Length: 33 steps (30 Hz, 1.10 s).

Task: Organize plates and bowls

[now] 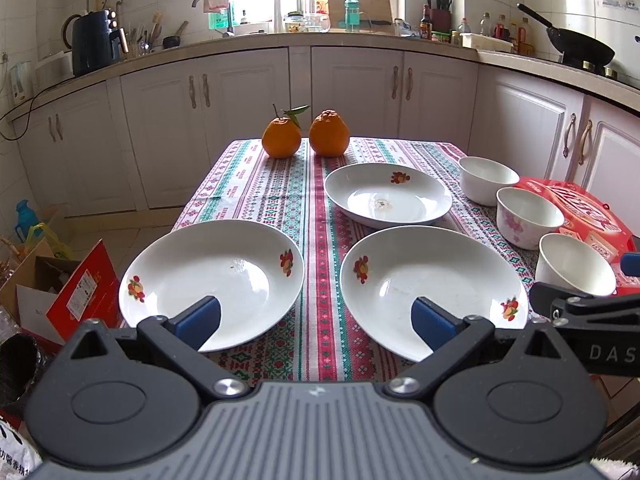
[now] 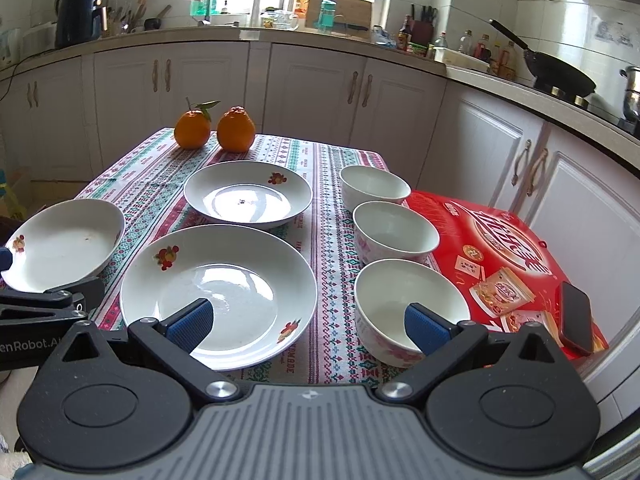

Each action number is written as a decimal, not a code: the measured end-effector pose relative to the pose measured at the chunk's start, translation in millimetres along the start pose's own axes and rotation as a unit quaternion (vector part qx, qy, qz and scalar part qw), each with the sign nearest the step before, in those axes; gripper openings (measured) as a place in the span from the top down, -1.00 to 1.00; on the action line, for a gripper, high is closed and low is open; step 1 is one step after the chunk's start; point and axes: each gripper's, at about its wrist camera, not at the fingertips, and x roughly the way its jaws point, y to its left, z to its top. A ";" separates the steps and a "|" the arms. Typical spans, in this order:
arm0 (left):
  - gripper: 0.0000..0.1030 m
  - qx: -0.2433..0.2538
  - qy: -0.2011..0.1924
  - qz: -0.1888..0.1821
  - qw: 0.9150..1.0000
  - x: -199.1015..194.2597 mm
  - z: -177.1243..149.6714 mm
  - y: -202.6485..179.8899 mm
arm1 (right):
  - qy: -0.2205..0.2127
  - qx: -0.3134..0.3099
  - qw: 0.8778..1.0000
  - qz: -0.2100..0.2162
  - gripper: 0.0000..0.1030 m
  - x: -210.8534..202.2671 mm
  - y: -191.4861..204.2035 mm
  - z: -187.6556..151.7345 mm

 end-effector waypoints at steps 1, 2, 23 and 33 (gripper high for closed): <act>-0.97 -0.002 -0.001 -0.002 1.000 -0.2 0.2 1.0 | 0.000 -0.004 1.000 -0.002 -1.00 1.7 -0.8 1.3; -0.97 -0.003 -0.003 -0.003 1.000 -0.4 0.8 1.9 | -0.002 -0.005 1.000 -0.004 -1.00 2.9 -2.5 2.8; -0.97 0.003 -0.021 0.018 1.000 9.1 -4.8 104.5 | -0.044 -0.062 0.981 0.180 -1.00 56.7 23.0 99.8; -0.97 0.011 0.045 -0.024 0.999 33.6 -27.1 133.8 | 0.031 -0.050 0.953 0.296 -1.00 107.3 67.3 127.7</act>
